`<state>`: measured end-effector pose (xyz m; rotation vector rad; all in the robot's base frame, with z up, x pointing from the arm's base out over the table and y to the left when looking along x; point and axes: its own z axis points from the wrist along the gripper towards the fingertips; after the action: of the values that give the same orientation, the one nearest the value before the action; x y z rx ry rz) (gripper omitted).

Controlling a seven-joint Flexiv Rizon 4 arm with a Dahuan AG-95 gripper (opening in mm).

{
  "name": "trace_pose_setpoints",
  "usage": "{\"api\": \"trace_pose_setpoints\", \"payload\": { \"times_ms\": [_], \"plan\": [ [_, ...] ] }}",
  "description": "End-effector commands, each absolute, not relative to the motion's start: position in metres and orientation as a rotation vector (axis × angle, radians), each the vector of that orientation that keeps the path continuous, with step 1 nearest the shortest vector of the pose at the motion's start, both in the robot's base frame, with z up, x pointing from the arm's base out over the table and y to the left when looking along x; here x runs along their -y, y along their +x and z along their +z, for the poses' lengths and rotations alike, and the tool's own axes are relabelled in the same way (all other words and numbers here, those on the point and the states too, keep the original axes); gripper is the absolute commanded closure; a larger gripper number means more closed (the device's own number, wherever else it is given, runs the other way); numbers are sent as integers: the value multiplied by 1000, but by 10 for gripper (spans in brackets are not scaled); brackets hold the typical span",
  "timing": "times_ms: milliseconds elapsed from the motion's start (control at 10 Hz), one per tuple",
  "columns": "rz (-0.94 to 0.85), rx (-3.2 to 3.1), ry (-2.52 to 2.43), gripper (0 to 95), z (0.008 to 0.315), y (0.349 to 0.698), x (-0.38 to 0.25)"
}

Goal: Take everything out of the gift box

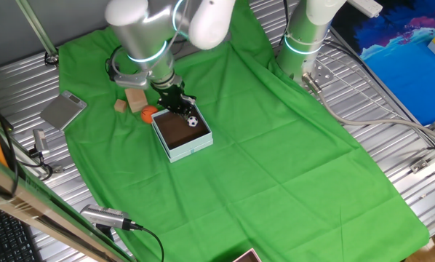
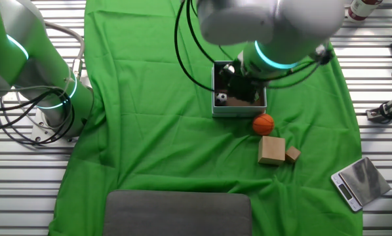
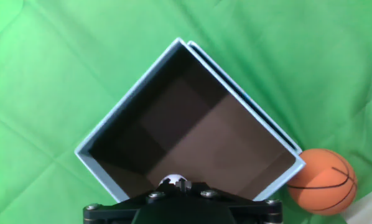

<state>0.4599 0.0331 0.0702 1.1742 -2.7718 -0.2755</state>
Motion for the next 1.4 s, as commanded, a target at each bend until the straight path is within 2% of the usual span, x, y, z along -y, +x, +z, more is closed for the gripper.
{"api": "trace_pose_setpoints", "payload": {
  "times_ms": [100, 200, 400, 600, 700, 1000, 1400],
  "plan": [
    [-183, 2763, 1210, 950, 80, 466, -36],
    [-180, 2761, 1222, 950, 80, 467, -36],
    [-186, 2745, 1263, 570, 80, 467, -37],
    [-194, 2744, 1275, 570, 83, 467, -38],
    [-194, 2741, 1281, 380, 85, 467, -37],
    [-174, 2735, 1264, 380, 99, 469, -35],
    [-150, 2734, 1259, 380, 98, 469, -36]
  ]
}}
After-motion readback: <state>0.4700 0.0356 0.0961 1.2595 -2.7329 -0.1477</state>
